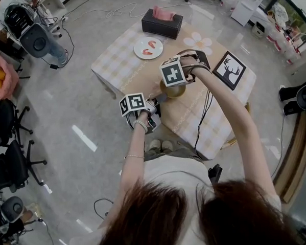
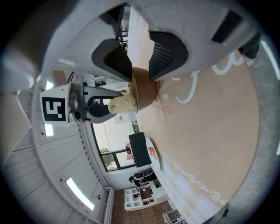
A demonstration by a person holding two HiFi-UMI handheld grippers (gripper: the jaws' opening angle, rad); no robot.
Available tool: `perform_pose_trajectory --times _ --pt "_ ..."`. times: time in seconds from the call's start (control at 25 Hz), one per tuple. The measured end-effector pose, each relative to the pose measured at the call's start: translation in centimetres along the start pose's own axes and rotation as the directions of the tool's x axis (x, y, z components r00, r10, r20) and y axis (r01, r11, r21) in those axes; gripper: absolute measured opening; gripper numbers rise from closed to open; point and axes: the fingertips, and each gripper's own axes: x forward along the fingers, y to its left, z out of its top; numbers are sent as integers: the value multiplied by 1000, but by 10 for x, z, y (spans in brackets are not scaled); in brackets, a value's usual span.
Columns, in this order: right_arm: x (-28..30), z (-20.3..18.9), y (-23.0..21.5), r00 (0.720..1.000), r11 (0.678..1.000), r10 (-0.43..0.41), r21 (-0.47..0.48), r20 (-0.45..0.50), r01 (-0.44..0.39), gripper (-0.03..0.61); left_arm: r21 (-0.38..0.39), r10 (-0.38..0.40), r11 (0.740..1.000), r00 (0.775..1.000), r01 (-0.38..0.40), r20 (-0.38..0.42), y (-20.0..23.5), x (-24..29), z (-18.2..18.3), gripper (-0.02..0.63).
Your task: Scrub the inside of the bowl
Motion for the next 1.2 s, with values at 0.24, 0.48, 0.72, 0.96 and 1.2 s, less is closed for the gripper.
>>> perform_pose_trajectory --times 0.24,0.48,0.72,0.96,1.2 --pt "-2 -10 1 1000 1000 -4 18 -23 5 94 -3 -2 1000 1000 2 -2 0 -1 0 118" --pt "-2 -21 4 999 999 0 36 -48 2 95 -5 -4 1000 1000 4 -4 0 -1 0 118" --pt "-3 -35 11 997 999 7 47 -82 -3 95 -8 -5 1000 1000 5 -8 0 -1 0 118" --pt "0 -42 19 994 999 19 50 -107 -14 95 -9 -8 1000 1000 8 -8 1 0 0 118" --pt "6 -45 31 990 998 47 49 -132 -41 95 -10 -12 1000 1000 11 -9 3 1 1 118"
